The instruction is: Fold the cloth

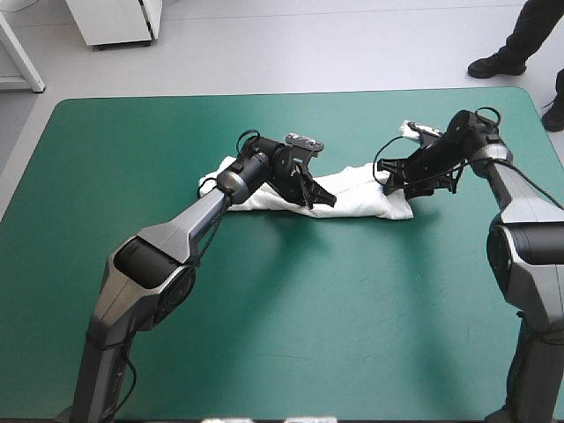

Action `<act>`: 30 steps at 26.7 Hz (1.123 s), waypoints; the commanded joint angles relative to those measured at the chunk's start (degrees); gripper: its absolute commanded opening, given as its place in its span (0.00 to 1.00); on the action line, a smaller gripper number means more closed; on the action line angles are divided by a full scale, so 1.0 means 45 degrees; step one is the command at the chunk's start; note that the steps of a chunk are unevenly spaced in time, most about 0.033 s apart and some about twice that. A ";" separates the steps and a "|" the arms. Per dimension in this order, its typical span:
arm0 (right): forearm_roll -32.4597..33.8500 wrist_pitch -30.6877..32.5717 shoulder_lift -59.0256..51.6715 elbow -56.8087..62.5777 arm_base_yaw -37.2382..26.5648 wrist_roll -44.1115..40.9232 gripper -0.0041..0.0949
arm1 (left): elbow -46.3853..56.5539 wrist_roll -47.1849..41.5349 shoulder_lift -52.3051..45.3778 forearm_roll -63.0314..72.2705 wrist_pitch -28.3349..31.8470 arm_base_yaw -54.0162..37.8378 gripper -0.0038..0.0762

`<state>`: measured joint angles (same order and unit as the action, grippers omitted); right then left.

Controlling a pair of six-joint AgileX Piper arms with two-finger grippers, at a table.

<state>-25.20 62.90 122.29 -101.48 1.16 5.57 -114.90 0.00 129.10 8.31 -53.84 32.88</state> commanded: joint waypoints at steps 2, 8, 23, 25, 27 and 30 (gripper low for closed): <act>0.0436 -0.0254 -0.0423 -0.0252 0.0446 -0.0222 0.03 | -0.0308 0.0000 -0.0794 0.0265 0.0105 0.0046 0.04; -0.0212 0.0030 -0.1614 -0.0556 0.0454 0.0001 0.02 | -0.0308 0.0000 -0.0794 0.0187 0.0101 0.0046 0.04; -0.2570 0.0299 -0.4314 -0.0613 0.1078 0.1164 0.02 | -0.0308 0.0000 -0.0794 0.0223 0.0038 0.0046 0.04; -0.2570 0.0359 -0.4314 -0.0613 0.1102 0.1164 0.02 | -0.0308 0.0000 -0.0794 0.0256 0.0038 0.0046 0.04; -0.2519 0.0289 -0.4314 -0.0613 0.1185 0.1164 0.02 | -0.0308 0.0000 -0.0794 0.0223 0.0038 0.0046 0.04; -0.2492 0.0075 -0.4314 -0.0613 0.1211 0.1164 0.02 | -0.0333 -0.0202 -0.1085 -0.0277 -0.0113 0.0019 0.04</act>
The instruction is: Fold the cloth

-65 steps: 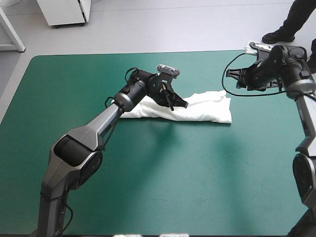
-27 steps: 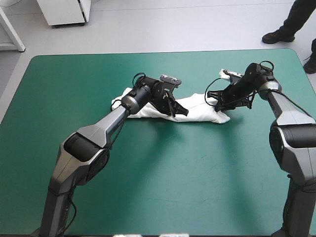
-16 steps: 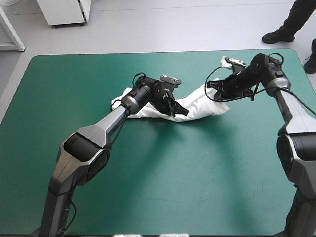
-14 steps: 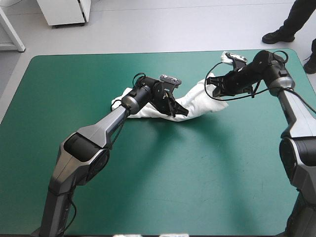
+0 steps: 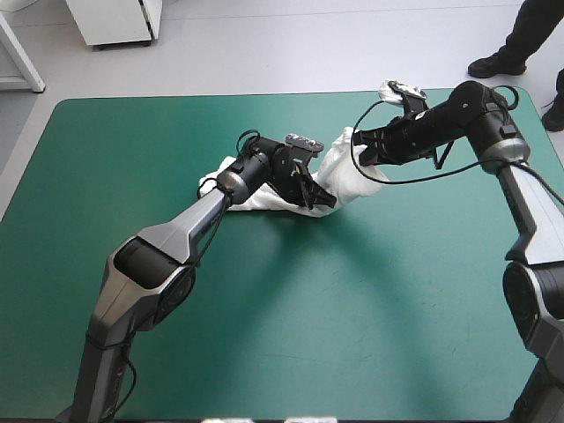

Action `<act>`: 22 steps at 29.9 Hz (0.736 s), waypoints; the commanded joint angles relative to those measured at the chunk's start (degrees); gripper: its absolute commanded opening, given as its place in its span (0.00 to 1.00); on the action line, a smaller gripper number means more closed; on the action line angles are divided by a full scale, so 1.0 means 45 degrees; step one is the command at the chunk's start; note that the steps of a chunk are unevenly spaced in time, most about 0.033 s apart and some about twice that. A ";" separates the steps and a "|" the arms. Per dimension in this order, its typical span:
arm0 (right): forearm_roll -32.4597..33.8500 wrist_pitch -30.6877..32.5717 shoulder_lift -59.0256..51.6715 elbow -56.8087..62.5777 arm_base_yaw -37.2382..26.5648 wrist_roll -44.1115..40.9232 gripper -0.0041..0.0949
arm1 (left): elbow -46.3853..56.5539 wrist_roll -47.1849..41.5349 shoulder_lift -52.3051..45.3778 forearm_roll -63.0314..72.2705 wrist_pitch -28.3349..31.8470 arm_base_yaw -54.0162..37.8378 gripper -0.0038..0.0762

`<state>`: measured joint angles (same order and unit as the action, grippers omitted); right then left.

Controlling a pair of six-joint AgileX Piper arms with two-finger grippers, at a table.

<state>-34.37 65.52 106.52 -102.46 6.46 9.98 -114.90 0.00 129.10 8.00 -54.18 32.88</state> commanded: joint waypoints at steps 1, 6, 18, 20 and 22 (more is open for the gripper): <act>-0.0456 -0.0574 -0.0808 -0.0397 0.0032 0.0215 0.02 | -0.0333 -0.0317 -0.1326 -0.0480 -0.0208 -0.0004 0.04; -0.0456 -0.0721 -0.0808 -0.0397 0.0075 0.0215 0.02 | -0.0173 -0.1181 -0.2657 -0.2518 -0.1350 -0.0145 0.04; -0.0482 -0.2161 -0.0808 -0.0397 0.1522 0.0398 0.03 | 0.7044 -0.3103 -0.8755 -0.3937 0.0104 -0.0981 0.04; -0.0482 -0.2745 -0.0782 -0.0397 0.1949 0.0421 0.02 | 0.8343 -0.3193 -1.0196 -0.3854 0.0458 -0.0981 0.04; -0.0482 -0.3376 -0.0697 -0.0397 0.2389 0.0508 0.02 | 0.9368 -0.3193 -1.1393 -0.3995 0.0834 -0.0981 0.04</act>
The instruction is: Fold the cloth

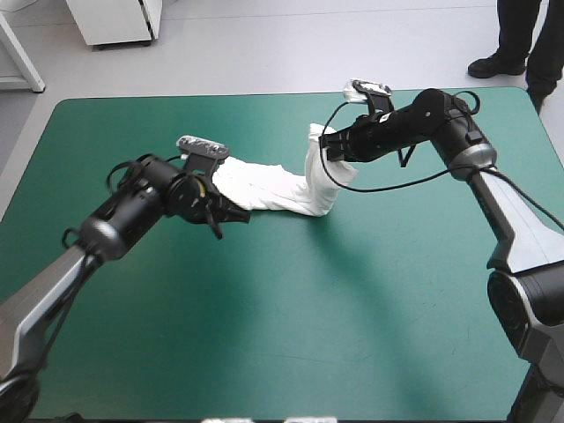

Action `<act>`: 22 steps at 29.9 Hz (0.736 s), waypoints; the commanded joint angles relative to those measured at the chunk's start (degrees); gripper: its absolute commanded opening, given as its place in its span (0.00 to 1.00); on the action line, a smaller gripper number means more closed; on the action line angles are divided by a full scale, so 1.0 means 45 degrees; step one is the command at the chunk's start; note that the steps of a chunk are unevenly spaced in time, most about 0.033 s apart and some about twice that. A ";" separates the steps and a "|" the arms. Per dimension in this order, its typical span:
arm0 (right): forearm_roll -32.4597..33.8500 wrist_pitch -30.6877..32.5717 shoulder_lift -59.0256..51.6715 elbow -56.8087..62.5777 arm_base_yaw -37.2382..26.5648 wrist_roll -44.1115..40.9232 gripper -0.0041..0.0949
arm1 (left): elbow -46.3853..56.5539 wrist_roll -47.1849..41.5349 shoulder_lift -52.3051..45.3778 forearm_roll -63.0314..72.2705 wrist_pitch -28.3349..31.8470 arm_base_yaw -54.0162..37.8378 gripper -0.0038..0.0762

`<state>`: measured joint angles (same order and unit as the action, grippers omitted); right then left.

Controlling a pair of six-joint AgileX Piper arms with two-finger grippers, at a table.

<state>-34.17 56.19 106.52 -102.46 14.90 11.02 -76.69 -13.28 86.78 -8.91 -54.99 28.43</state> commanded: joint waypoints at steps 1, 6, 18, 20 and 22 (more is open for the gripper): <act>-0.0525 -0.1692 -0.0667 -0.0397 0.0754 0.0298 0.02 | 0.1346 -0.0241 -0.2609 -0.0430 0.1171 0.0005 0.04; -0.0558 -0.3159 -0.0140 -0.0412 0.1864 0.0388 0.02 | 0.2869 -0.1266 -0.4985 -0.1446 0.0877 0.0005 0.04; -0.1336 -0.5218 0.2314 -0.1989 0.3517 0.0488 0.03 | 0.4063 -0.1446 -0.7855 -0.1343 -0.0246 0.0005 0.04; -0.1572 -0.4847 0.2976 -0.2848 0.3670 0.0488 0.03 | 0.4063 -0.1467 -0.7855 -0.0991 -0.0246 0.0005 0.04; -0.1856 -0.4447 0.3599 -0.3691 0.3753 0.0488 0.04 | 0.4063 -0.1467 -0.7855 -0.0552 -0.0246 0.0005 0.04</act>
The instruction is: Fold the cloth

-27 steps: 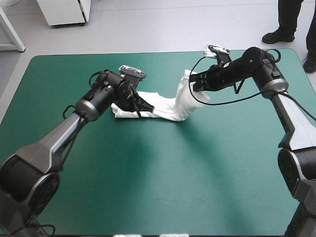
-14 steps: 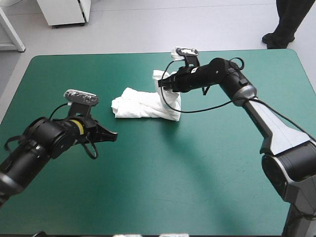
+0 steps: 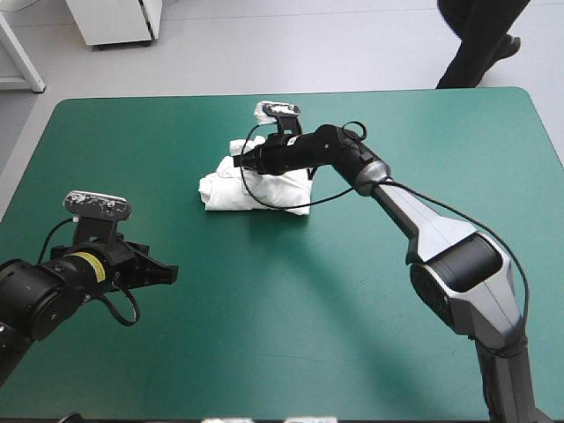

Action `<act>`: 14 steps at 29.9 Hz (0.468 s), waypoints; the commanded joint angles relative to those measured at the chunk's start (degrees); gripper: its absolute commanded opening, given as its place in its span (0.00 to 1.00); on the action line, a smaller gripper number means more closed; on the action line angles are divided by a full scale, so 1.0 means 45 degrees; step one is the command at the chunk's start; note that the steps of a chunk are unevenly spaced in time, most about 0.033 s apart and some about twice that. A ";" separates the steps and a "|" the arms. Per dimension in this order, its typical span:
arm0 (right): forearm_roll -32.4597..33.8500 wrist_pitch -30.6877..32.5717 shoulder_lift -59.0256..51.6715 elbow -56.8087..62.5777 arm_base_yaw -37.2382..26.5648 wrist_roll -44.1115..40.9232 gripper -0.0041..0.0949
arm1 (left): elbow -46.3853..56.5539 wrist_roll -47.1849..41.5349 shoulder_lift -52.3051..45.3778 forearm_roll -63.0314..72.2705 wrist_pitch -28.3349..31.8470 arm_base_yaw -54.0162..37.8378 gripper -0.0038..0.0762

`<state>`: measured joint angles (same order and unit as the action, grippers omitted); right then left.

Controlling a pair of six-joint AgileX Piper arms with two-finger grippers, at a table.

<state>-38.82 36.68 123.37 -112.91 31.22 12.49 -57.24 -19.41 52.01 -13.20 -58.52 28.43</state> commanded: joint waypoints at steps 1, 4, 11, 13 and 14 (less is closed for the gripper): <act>-0.0850 0.0122 0.0143 -0.1761 0.0175 0.0180 0.06 | -0.0259 -0.0104 -0.0126 0.0535 0.0540 0.0005 0.04; -0.0765 0.0633 0.0688 -0.2581 0.0248 0.0180 0.25 | -0.0259 -0.0104 -0.0126 0.1000 0.0521 0.0005 0.04; -0.0577 0.1499 0.0818 -0.2909 0.0225 -0.0062 0.61 | -0.0259 -0.0104 -0.0126 0.1355 0.0521 0.0005 0.04; 0.0010 0.2157 0.0754 -0.3115 0.0176 -0.0760 0.59 | -0.0259 -0.0104 -0.0126 0.1355 0.0521 0.0005 0.04; 0.0340 0.2399 0.0689 -0.3175 0.0143 -0.1164 0.59 | -0.0259 -0.0104 -0.0126 0.1381 0.0521 0.0005 0.04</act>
<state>-38.69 45.68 130.99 -124.40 32.38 10.74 -57.24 -19.46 52.01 -7.15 -58.65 28.43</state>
